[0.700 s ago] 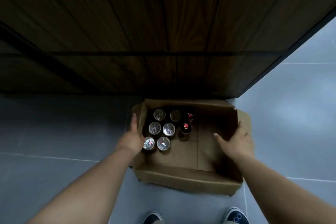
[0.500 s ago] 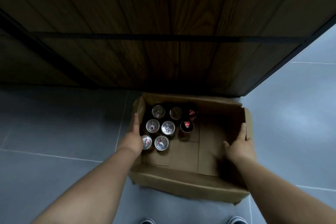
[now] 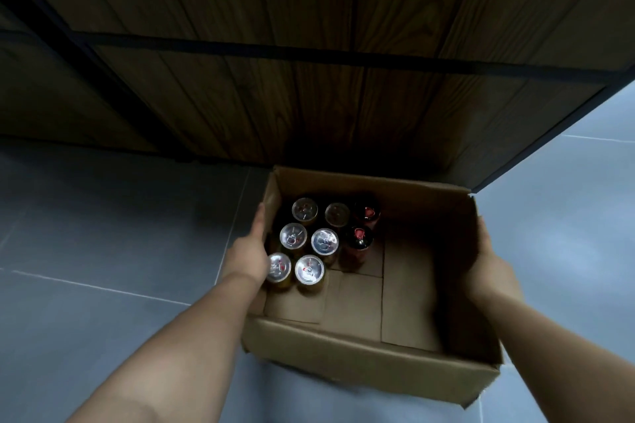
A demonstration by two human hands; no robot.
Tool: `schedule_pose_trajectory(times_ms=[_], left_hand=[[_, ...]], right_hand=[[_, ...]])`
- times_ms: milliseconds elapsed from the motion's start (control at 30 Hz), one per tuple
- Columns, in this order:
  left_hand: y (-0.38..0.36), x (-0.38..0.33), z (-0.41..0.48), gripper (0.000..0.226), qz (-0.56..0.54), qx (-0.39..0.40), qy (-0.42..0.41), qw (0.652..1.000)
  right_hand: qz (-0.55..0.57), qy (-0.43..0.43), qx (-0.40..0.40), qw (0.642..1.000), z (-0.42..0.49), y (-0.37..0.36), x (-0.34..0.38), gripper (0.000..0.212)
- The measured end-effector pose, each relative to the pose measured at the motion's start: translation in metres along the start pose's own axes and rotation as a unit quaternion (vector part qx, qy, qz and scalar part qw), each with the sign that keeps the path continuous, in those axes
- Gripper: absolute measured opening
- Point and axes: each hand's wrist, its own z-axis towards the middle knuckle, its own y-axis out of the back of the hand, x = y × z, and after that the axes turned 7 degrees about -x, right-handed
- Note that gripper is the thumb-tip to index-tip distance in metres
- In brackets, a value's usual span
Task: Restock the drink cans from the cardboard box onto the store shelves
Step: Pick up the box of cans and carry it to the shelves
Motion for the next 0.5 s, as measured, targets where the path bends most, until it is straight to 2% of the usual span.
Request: schedule_pose_trajectory(times_ms=[133, 267, 500], left_hand=[[0.025, 0.013, -0.018, 0.089, -0.015, -0.015, 0.026, 0.999], [0.072, 0.032, -0.051, 0.089, -0.055, -0.038, 0.056, 0.996], [0.231, 0.066, -0.115, 0.085, -0.079, -0.097, 0.124, 0.984]], right_hand=[[-0.004, 0.042, -0.008, 0.999, -0.01, 0.031, 0.025, 0.077], [-0.016, 0.088, -0.004, 0.996, -0.04, 0.068, 0.057, 0.083], [-0.012, 0.164, 0.005, 0.986, -0.121, 0.165, 0.155, 0.092]])
